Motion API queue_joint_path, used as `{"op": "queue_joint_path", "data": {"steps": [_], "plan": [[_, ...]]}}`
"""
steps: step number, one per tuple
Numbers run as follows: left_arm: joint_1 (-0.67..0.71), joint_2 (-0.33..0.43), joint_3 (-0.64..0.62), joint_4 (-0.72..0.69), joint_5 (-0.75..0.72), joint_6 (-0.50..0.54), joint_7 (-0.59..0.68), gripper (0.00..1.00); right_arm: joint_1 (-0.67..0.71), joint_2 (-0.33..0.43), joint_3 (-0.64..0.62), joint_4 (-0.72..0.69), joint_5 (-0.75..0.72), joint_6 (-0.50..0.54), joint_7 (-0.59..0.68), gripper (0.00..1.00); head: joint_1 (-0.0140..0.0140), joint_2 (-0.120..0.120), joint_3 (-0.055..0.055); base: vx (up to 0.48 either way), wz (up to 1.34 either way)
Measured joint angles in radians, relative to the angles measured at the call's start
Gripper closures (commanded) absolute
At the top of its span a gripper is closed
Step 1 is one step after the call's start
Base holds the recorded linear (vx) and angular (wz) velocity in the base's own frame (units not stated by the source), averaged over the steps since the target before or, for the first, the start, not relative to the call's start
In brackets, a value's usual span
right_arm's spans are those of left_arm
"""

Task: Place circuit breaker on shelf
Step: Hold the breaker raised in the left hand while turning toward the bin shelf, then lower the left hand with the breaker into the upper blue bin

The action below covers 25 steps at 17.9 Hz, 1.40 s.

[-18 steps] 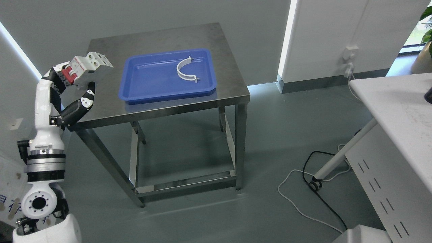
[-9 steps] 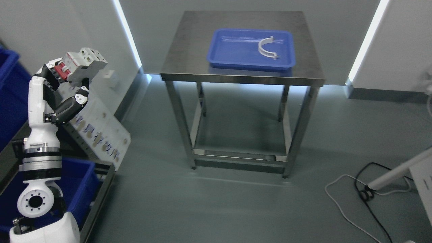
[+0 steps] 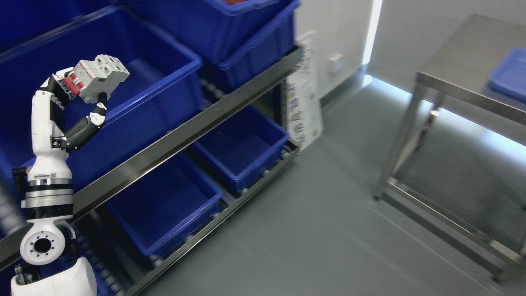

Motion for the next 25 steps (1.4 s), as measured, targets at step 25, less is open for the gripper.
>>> {"op": "queue_joint_path", "data": {"steps": [25], "plan": [[-0.336,0.168,-0.151,0.322,-0.079,0.158,-0.095,0.89,0.000,0.000,0.000,0.000,0.000,0.000,0.000,0.00,0.0000,-0.001,0.000,0.078,0.46]]}}
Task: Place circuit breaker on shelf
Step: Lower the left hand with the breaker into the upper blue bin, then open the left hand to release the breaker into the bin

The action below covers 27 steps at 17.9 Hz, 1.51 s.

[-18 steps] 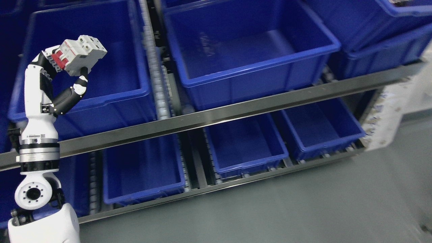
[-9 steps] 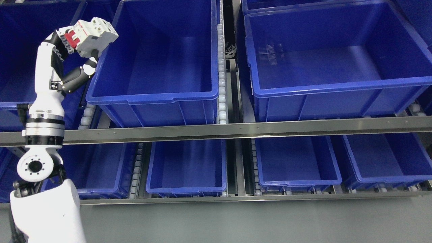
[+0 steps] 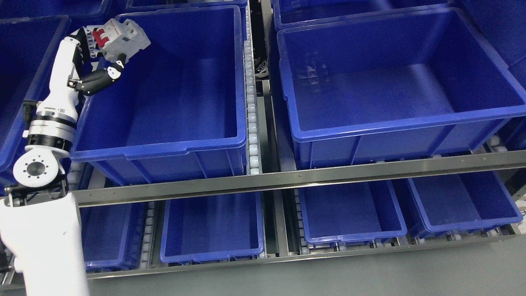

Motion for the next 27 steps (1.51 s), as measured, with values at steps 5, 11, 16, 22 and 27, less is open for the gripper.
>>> {"op": "queue_joint_path", "data": {"steps": [5,11,16,22,27], "plan": [[-0.141,0.068,-0.099,0.156,-0.055,0.060,-0.056,0.89,0.000,0.000,0.000,0.000,0.000,0.000,0.000,0.00,0.0000,0.000,0.000,0.166,-0.18],[-0.234,0.107,-0.179,0.328,-0.160,0.066,-0.121,0.88,0.000,0.000,0.000,0.000,0.000,0.000,0.000,0.00,0.0000,0.000,0.000,0.106,-0.12],[-0.238,0.128,-0.228,0.424,-0.226,0.067,-0.158,0.87,0.000,0.000,0.000,0.000,0.000,0.000,0.000,0.00,0.0000,0.000,0.000,0.030,-0.02],[-0.216,0.150,-0.261,0.491,-0.261,0.068,-0.166,0.59,0.000,0.000,0.000,0.000,0.000,0.000,0.000,0.00,0.0000,0.000,0.000,-0.014,0.00],[-0.211,0.166,-0.277,0.528,-0.297,0.073,-0.162,0.30,0.000,0.000,0.000,0.000,0.000,0.000,0.000,0.00,0.0000,0.000,0.000,-0.026,0.02]]}}
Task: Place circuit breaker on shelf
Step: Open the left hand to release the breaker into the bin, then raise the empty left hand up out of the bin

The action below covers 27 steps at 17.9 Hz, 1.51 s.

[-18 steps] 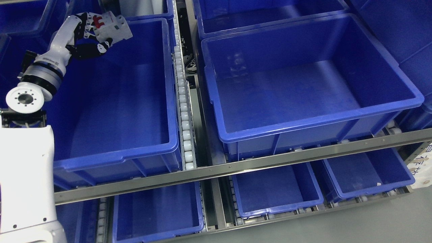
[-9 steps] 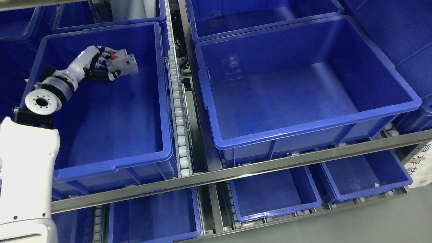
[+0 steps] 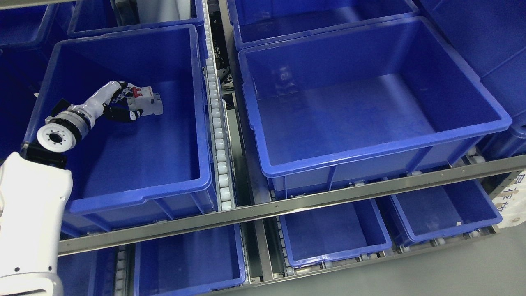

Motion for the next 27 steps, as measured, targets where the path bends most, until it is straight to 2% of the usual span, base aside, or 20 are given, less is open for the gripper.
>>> {"op": "queue_joint_path", "data": {"steps": [2,7,10,14,18,21,27], "plan": [[0.000,0.004,-0.004,0.013,-0.010,-0.005,0.004,0.20,0.000,0.000,0.000,0.000,0.000,0.000,0.000,0.00,0.0000,0.000,0.000,-0.017,0.01],[-0.014,0.011,-0.008,0.032,-0.021,-0.013,0.052,0.03,0.000,0.000,0.000,0.000,0.000,0.000,0.000,0.00,0.0000,0.000,0.000,-0.028,0.00],[-0.053,0.009,0.011,0.037,-0.015,-0.015,0.166,0.02,0.000,0.000,0.000,0.000,0.000,0.000,0.000,0.00,0.0000,0.000,0.000,-0.034,0.00],[-0.134,-0.044,0.126,0.031,0.074,-0.026,0.342,0.01,0.000,0.000,0.000,0.000,0.000,0.000,0.000,0.00,0.0000,0.000,0.000,-0.071,0.01],[-0.152,-0.126,0.239,-0.044,0.167,-0.036,0.388,0.01,0.000,0.000,0.000,0.000,0.000,0.000,0.000,0.00,0.0000,0.000,0.000,-0.112,0.08],[-0.103,-0.183,0.294,-0.153,0.204,-0.011,0.394,0.01,0.000,0.000,0.000,0.000,0.000,0.000,0.000,0.00,0.0000,0.000,0.000,-0.107,0.09],[0.087,-0.252,0.310,-0.377,0.232,0.058,0.398,0.01,0.000,0.000,0.000,0.000,0.000,0.000,0.000,0.00,0.0000,0.000,0.000,-0.114,0.00]]}}
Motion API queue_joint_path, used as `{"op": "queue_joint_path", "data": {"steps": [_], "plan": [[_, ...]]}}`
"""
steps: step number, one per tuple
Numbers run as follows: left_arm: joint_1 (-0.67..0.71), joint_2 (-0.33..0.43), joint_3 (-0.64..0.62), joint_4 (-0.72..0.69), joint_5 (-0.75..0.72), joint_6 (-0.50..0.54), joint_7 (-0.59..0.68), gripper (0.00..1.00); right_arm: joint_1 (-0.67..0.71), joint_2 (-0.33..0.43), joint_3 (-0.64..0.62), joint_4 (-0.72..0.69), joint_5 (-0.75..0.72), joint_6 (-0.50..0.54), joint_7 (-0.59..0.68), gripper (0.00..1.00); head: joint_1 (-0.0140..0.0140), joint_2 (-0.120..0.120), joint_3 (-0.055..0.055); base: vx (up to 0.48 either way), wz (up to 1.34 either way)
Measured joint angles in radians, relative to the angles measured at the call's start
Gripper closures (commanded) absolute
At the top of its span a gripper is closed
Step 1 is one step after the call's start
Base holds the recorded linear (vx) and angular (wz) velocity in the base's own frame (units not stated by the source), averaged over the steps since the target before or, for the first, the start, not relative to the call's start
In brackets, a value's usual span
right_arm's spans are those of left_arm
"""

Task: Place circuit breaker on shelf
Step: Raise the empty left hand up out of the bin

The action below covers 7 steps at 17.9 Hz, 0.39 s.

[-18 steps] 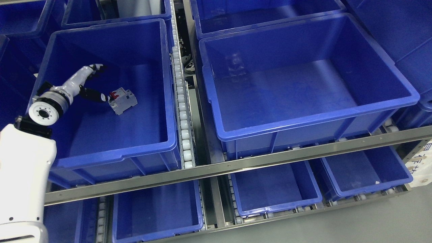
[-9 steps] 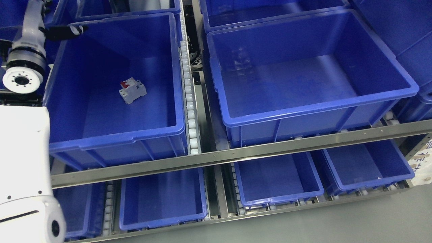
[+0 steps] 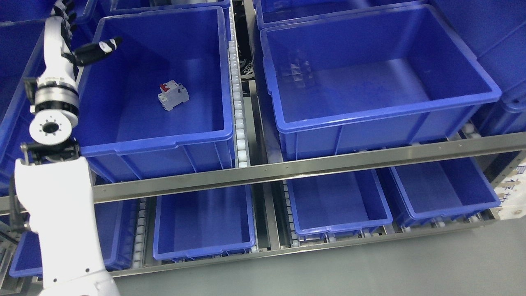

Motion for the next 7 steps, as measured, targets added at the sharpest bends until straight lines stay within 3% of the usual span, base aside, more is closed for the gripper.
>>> {"op": "queue_joint_path", "data": {"steps": [7], "plan": [[0.129,-0.043,-0.003,-0.159,0.009,0.010,-0.006,0.01,0.000,0.000,0.000,0.000,0.000,0.000,0.000,0.00,0.0000,0.000,0.000,-0.194,-0.11]]}}
